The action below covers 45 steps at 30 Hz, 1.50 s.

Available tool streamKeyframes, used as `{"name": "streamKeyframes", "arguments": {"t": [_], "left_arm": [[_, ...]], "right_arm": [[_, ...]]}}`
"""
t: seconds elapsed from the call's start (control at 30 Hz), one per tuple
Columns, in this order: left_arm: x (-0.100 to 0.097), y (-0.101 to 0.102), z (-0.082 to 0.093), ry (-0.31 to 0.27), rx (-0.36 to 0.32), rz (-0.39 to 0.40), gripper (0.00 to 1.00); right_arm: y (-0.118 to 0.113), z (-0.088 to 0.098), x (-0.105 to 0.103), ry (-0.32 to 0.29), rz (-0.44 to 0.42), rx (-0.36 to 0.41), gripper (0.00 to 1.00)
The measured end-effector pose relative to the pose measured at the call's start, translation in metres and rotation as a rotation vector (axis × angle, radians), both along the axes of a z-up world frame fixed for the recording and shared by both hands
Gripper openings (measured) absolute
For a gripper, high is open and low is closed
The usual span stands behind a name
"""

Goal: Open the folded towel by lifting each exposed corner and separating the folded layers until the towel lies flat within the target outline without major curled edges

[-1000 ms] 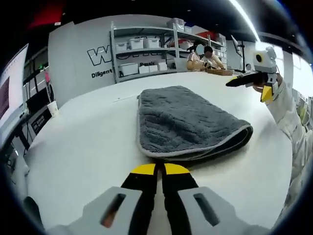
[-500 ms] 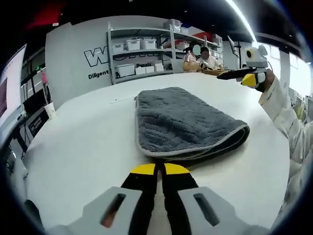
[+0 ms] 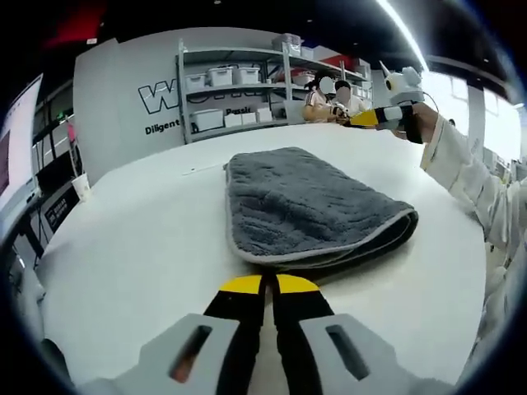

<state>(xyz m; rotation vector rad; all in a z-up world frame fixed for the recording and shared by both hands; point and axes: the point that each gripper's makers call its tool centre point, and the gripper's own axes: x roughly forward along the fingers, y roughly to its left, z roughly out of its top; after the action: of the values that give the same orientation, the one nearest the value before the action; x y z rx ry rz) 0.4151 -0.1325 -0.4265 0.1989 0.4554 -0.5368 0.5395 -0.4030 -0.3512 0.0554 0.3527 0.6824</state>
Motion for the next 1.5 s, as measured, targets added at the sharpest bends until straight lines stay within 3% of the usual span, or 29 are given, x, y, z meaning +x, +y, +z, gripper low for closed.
{"name": "streamKeyframes", "arguments": {"t": [0.27,0.47,0.6,0.93,1.1,1.5], "left_arm": [[0.000,0.000,0.000,0.001,-0.006,-0.004,0.03],[0.000,0.000,0.001,-0.004,-0.019,-0.005,0.03],[0.000,0.000,0.000,-0.002,-0.019,-0.006,0.03],[0.000,0.000,0.002,-0.007,-0.031,0.002,0.03],[0.000,0.000,0.000,-0.004,-0.040,0.004,0.03],[0.000,-0.006,0.000,0.000,-0.049,-0.015,0.03]], "right_arm": [[-0.005,-0.021,0.039,0.064,-0.072,0.006,0.25],[-0.003,-0.046,0.071,0.125,-0.111,0.013,0.27],[0.002,-0.057,0.083,0.157,-0.124,0.045,0.23],[0.009,-0.067,0.095,0.201,-0.134,0.017,0.18],[0.017,-0.077,0.096,0.226,-0.106,-0.028,0.05],[0.030,-0.075,0.113,0.173,-0.092,-0.142,0.00]]}}
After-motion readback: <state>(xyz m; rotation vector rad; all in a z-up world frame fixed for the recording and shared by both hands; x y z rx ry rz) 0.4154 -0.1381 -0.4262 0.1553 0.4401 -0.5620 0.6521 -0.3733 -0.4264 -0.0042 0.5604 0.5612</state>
